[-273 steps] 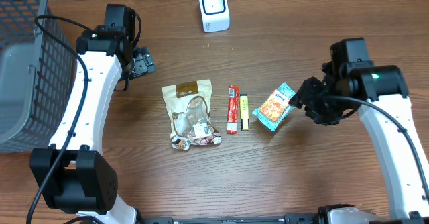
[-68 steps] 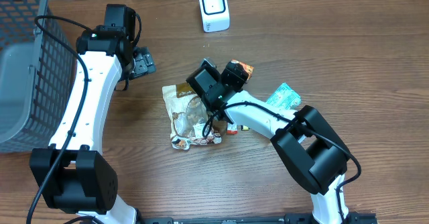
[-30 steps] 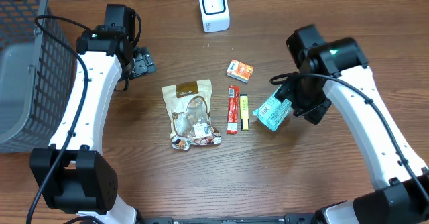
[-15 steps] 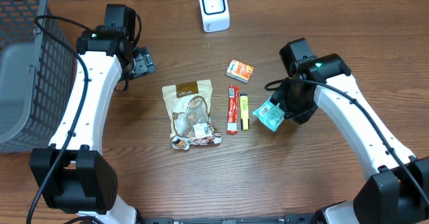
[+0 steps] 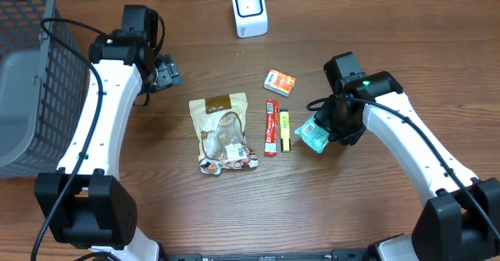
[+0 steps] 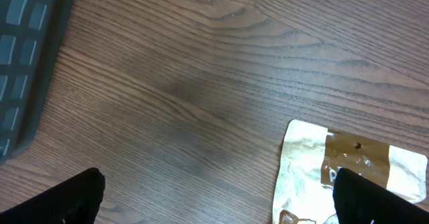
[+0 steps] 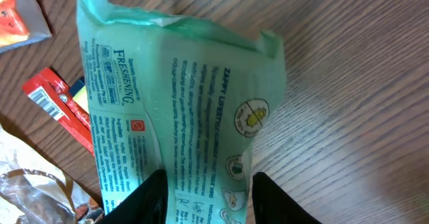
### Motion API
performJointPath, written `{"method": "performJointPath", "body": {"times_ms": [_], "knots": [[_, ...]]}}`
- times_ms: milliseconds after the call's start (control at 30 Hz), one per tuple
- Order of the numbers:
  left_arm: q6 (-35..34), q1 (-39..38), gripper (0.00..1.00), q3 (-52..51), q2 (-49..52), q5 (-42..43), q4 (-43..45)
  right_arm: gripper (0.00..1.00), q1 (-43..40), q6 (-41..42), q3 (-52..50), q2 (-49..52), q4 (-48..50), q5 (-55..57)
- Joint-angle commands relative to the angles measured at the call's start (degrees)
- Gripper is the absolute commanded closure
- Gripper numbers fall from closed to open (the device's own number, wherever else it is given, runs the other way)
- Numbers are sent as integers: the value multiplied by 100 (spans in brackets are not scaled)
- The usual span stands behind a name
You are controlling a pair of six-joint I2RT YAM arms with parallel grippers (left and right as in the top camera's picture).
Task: Scan the item barcode
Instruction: 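Grasp the green-and-white wipes pack with the right gripper, then carry the wipes pack left over the snack bag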
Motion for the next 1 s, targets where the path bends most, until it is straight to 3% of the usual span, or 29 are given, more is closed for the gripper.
{"method": "performJointPath", "body": {"times_ms": [0,233,400,600,633,700,767,967], "knots": [[2,-4,0,98,-20,-79,7,59,-101,-20,177,-42,-76,7],[2,-4,0,98,-20,-76,7,50,-131,-42,216,-66,-146,13],[2,-4,0,98,-20,-76,7,52,-131,-37,173,-63,-127,11],[2,-4,0,98,-20,-76,7,65,-125,-44,-142,-63,151,13],[2,-4,0,98,-20,-76,7,69,-125,-48,-173,-63,173,17],[2,-4,0,98,-20,-76,7,88,-125,-197,-175,-63,181,13],[2,-4,0,98,-20,-76,7,96,-127,-319,-149,-66,151,2],[2,-4,0,98,-20,-76,7,96,-120,-1113,415,-151,103,4]]}}
